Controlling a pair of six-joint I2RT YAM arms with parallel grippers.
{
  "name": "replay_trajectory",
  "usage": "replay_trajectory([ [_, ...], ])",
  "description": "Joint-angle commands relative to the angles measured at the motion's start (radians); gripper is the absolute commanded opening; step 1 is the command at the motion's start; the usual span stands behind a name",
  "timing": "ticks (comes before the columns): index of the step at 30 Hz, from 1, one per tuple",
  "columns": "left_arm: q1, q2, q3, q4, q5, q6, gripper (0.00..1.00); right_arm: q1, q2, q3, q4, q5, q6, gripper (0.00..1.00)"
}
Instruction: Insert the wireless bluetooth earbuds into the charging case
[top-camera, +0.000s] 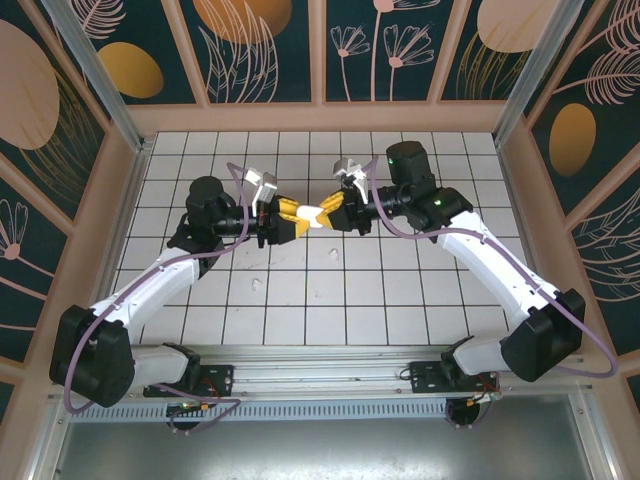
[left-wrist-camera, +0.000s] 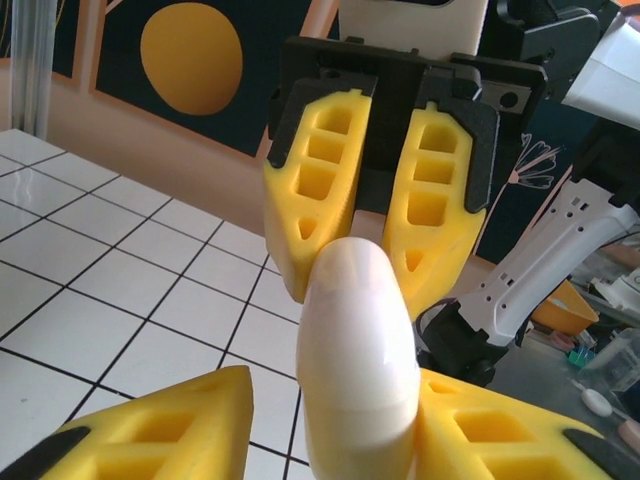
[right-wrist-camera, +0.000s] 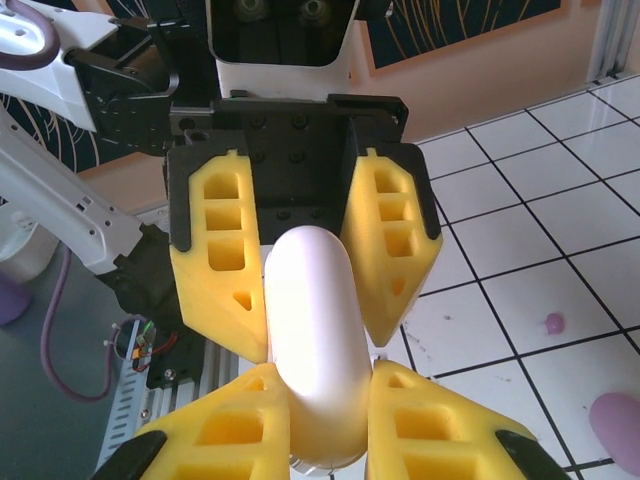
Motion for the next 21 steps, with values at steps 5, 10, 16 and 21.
replay_trajectory([
  [5, -0.002, -0.018, 0.007, 0.016, -0.053, -0.01, 0.26, 0.002, -0.005, -0.006, 0.012, -0.037, -0.01, 0.16],
  [10, -0.004, -0.055, -0.009, -0.036, -0.069, 0.078, 0.18, 0.001, -0.003, -0.01, 0.091, -0.006, 0.117, 0.33],
  [16, -0.006, -0.093, -0.019, -0.098, -0.121, 0.164, 0.18, 0.002, 0.054, 0.012, 0.109, -0.028, 0.202, 0.5],
  [21, -0.006, -0.111, -0.035, -0.097, -0.123, 0.189, 0.13, 0.002, 0.095, 0.036, 0.065, 0.029, 0.202, 0.51],
])
